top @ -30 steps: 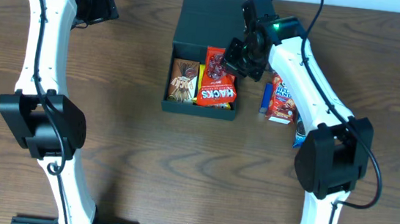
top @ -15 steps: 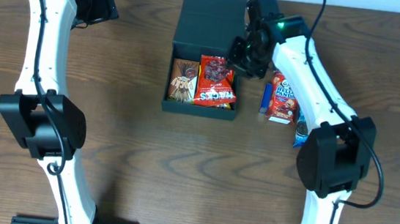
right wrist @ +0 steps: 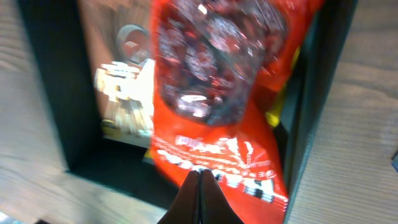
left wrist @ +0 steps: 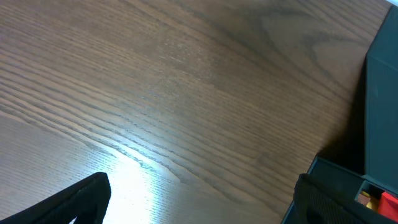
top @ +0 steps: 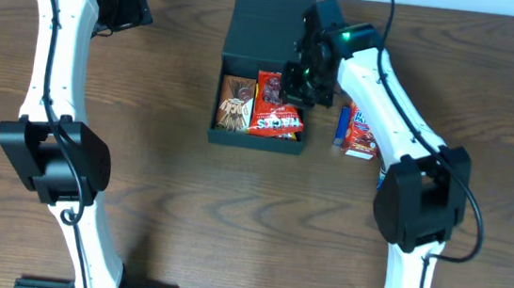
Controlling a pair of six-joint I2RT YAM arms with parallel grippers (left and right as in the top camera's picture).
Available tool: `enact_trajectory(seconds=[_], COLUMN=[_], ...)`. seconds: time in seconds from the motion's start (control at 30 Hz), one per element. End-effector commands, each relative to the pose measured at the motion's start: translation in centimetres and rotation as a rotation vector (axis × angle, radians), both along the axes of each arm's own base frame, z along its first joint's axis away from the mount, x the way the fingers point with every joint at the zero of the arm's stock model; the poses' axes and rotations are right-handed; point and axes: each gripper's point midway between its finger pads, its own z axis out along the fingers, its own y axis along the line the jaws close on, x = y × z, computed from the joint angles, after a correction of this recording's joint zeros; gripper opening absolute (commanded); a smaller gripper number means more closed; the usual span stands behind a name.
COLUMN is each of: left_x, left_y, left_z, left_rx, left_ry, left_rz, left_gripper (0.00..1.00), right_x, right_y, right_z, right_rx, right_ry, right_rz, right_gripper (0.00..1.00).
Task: Pack container
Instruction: 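Lower the red Hacks bag into the box beside the yellow bag, release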
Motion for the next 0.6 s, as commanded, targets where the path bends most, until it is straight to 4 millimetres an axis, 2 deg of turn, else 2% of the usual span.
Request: enact_trajectory(seconds=[0.0, 0.17, 0.3, 0.4, 0.57], left_x=[-0.2, -0.2, -0.2, -0.1, -0.1], left_y=[0.2, 0.2, 0.2, 0.2, 0.2], left_z=[0.0, 0.0, 0.0, 0.1, 0.1], left_rx=[0.007, 0.007, 0.007, 0.007, 0.007], left_ry=[0.005, 0.004, 0.004, 0.0, 0.0], left_rz=[0.012, 0.012, 0.012, 0.012, 0.012], left_gripper=[0.95, 0.95, 0.95, 0.95, 0.95], right_x=[-1.1, -2.8, -2.8, -2.4, -0.8], right_y=[-0.5, -0.9, -1.3, -1.2, -0.4], right_z=[-3.4, -6.6, -6.8, -5.8, -1.8], right_rx=[-0.065, -0.142, -0.164, -0.157, -0.117], right_ry=[0.071, 0.163, 0.164, 0.147, 0.045], right_rz=[0.048, 0.081, 0.08, 0.077, 0.075], right_gripper=[0.02, 0.01, 0.01, 0.02, 0.01])
